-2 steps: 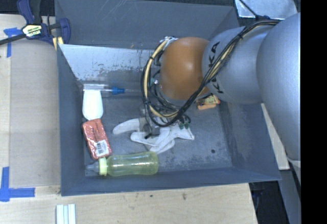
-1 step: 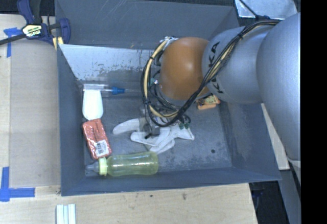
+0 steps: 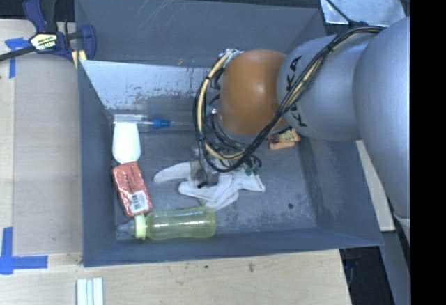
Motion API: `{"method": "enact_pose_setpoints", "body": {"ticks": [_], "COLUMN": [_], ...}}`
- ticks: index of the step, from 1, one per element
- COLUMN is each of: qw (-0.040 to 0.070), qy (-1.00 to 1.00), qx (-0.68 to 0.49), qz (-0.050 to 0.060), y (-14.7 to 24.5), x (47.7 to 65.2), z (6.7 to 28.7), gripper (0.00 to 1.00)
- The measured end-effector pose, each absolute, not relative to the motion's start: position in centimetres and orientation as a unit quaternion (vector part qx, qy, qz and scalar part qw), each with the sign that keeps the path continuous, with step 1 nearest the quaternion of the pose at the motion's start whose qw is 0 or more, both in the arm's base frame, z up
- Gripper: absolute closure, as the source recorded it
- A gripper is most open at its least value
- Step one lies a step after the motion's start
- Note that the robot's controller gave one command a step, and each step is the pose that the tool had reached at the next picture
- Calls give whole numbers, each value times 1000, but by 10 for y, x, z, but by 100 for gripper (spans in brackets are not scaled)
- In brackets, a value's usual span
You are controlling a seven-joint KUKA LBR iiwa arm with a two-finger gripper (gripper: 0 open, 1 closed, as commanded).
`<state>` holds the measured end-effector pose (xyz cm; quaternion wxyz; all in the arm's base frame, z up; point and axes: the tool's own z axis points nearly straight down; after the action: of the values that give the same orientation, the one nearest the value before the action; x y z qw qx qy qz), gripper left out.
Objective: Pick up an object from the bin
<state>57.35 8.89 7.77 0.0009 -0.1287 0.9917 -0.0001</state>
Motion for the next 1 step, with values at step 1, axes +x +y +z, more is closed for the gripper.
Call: {"method": "enact_pose_setpoints", "body": {"ticks": [1], "qw": [-3], "qy": [992], "qx": [-129], "qz": [0], "y": [89], "x": [572], "z": [98], "gripper": [100]}}
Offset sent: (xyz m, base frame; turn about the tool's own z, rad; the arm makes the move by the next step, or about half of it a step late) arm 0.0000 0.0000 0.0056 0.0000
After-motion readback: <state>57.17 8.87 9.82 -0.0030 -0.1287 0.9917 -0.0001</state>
